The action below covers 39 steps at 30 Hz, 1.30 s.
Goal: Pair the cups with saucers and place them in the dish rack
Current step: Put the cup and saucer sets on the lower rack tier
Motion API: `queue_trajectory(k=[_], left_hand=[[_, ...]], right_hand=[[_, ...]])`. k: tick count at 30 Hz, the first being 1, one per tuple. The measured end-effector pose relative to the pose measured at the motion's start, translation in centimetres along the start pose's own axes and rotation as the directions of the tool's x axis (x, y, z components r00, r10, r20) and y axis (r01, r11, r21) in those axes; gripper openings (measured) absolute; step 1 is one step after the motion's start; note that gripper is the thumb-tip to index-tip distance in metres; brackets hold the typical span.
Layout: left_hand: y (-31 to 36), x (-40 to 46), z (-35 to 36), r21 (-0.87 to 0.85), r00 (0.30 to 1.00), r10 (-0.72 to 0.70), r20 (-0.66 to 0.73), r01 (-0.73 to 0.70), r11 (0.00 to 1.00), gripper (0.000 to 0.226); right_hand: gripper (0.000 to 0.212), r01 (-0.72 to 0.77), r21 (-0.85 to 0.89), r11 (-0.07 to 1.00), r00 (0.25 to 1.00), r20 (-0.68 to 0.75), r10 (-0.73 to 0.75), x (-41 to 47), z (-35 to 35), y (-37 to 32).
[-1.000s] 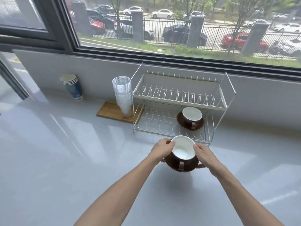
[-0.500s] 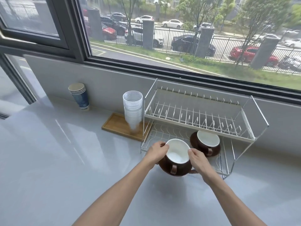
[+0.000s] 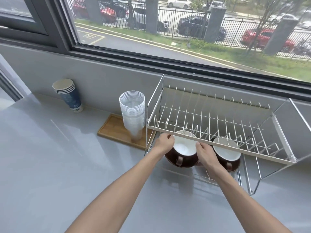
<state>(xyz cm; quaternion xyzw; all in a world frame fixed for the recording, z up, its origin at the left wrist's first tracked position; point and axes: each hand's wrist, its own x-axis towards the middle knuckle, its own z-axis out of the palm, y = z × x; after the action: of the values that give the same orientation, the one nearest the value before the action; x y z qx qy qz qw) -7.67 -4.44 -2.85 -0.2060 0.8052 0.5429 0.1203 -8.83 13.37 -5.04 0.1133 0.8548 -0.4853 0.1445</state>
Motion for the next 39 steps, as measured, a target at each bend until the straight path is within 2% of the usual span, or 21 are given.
queue_trajectory(k=[5,11,16,21,27,30,35,39], left_hand=[[0.1,1.4,0.4,-0.033,0.998,-0.054,0.027,0.055,0.998,0.042],[-0.1,2.3,0.9,-0.049,0.993,-0.102,0.060,0.105,0.993,0.051],[-0.4,2.7,0.9,-0.045,0.992,-0.103,0.070,0.106,0.993,0.049],[-0.8,2.9,1.0,-0.048,0.995,-0.070,0.067,0.073,0.996,0.040],[-0.8,3.2,1.0,-0.071,0.996,-0.035,0.080,0.040,0.997,0.028],[-0.7,3.4,1.1,-0.090,0.997,-0.026,0.077,0.033,0.995,0.038],[-0.5,3.6,1.1,-0.121,0.997,-0.035,0.076,0.044,0.992,0.043],[-0.4,3.7,1.0,-0.113,0.996,-0.041,0.077,0.050,0.992,0.047]], right_hand=[[0.049,-0.016,-0.019,1.000,1.000,0.019,0.017,1.6,0.0,0.3],[0.037,-0.020,-0.014,1.000,0.999,0.027,0.020,2.1,0.0,0.6],[0.051,-0.036,0.016,0.999,0.998,0.045,0.035,2.1,0.1,0.8],[0.050,-0.046,0.045,0.998,0.998,0.054,0.043,2.0,0.2,0.8],[0.034,-0.041,0.071,0.997,0.998,0.055,0.037,2.1,0.1,0.7],[0.030,-0.046,0.081,0.996,0.998,0.049,0.042,2.1,0.2,0.5],[0.025,-0.025,0.110,0.994,0.998,0.068,0.017,2.6,0.3,0.2],[0.043,-0.018,0.097,0.995,0.997,0.075,0.011,3.1,0.5,0.3]])
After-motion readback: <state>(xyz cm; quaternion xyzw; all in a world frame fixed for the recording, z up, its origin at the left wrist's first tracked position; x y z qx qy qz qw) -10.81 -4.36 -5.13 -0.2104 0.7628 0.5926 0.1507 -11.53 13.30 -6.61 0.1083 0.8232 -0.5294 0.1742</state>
